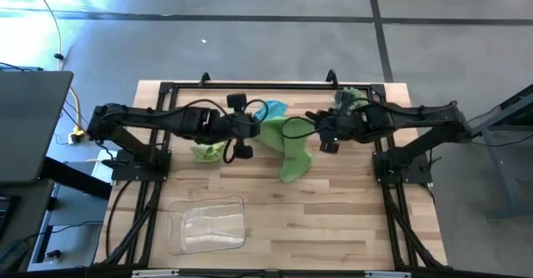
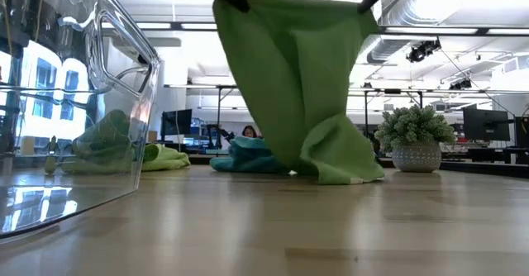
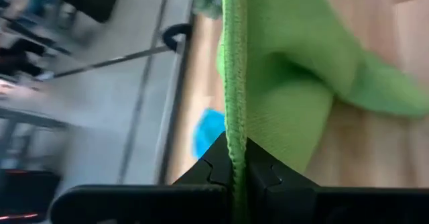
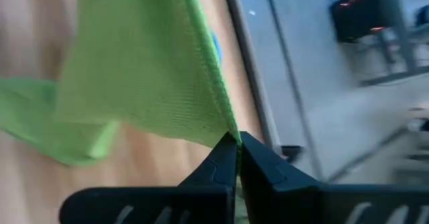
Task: Roll microfiber towels into tight, uniform cylinder then place into a basket
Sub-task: Roll the green microfiber cloth
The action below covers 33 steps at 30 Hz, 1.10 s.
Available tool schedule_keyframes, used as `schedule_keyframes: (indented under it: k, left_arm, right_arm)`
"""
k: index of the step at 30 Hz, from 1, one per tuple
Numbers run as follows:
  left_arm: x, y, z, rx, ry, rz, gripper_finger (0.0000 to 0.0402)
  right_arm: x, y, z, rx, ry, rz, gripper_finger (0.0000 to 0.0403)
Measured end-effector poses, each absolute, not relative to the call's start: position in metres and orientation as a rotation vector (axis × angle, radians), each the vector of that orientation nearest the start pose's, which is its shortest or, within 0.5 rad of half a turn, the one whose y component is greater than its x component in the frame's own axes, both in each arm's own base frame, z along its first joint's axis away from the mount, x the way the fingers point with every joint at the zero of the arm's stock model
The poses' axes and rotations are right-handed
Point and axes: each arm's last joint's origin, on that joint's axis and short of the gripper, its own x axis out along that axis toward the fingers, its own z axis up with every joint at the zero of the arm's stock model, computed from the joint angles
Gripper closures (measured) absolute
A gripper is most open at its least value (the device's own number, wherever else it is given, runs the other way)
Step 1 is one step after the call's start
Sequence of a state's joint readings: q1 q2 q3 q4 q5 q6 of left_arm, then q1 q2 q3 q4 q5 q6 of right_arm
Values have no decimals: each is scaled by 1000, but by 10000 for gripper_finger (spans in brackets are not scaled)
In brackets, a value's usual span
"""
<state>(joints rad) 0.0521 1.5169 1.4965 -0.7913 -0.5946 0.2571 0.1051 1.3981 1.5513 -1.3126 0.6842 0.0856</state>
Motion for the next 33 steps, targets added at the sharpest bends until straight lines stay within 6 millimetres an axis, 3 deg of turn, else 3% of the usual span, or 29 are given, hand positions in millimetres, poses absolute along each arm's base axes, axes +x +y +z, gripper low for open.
schedule_keyframes:
  k: [6,12,20,26,29,33]
  left_arm:
    - [320,37,388,667,875,608,401]
    - [316,39,411,754,859,726,401]
    - [316,39,413,764,859,735,401]
    - [318,23,412,701,807,652,401]
    - [319,18,411,745,816,610,401]
    - [318,29,413,782,840,634,401]
  right_arm:
    - [250,5,406,-560,1145,-657,403]
    - [253,3,435,-646,1071,-715,403]
    - [249,2,451,-638,1020,-738,403]
    - [250,6,448,-478,1043,-578,403]
    - [250,5,447,-518,1050,-596,403]
    - [250,-6,449,-617,1076,-659,403]
